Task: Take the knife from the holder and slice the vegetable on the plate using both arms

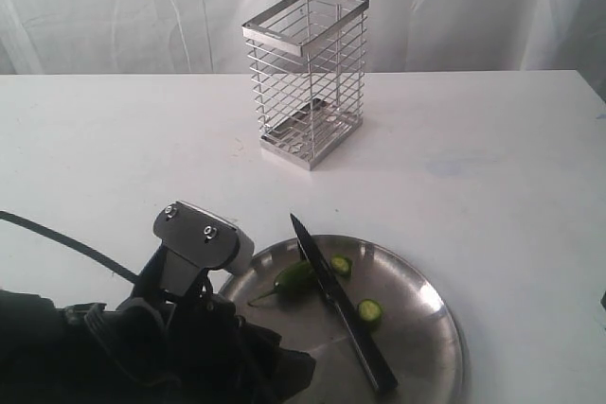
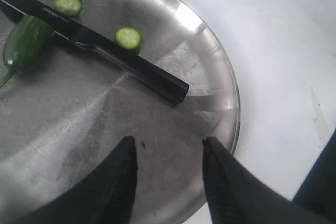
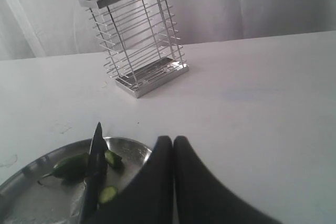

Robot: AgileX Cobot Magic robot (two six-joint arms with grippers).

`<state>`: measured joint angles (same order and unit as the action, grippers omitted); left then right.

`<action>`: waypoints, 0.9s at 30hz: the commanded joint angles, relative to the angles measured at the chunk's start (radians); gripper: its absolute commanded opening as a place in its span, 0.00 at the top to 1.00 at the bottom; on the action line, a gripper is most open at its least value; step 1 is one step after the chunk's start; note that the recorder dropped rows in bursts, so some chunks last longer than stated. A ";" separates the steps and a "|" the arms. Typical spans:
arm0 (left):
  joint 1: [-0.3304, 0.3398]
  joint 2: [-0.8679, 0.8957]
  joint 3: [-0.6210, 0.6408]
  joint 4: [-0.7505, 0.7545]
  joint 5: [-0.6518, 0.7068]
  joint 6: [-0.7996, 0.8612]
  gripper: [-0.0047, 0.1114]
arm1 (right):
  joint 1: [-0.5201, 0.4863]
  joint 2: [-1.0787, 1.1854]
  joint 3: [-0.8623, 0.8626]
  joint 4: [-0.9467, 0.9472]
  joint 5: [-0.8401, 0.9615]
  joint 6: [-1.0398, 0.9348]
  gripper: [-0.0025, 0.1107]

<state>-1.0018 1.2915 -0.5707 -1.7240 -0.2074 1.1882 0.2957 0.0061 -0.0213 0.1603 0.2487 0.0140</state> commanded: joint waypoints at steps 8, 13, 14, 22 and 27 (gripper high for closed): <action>0.002 -0.012 0.001 -0.020 0.011 0.003 0.57 | -0.007 -0.006 0.021 0.006 -0.012 -0.014 0.98; 0.002 -0.012 0.001 -0.020 0.011 0.003 0.57 | -0.007 -0.006 0.021 0.006 -0.012 -0.014 0.98; 0.002 -0.012 0.001 -0.020 0.011 0.003 0.57 | -0.007 -0.006 0.021 0.006 -0.012 -0.014 0.98; 0.002 -0.018 0.000 -0.020 -0.062 0.038 0.57 | -0.007 -0.006 0.021 0.006 -0.012 -0.014 0.98; 0.002 -0.158 -0.031 -0.020 0.025 0.068 0.57 | -0.007 -0.006 0.021 0.006 -0.012 -0.014 0.98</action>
<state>-1.0018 1.2239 -0.5756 -1.7240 -0.2322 1.2264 0.2957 0.0061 -0.0059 0.1665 0.2507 0.0121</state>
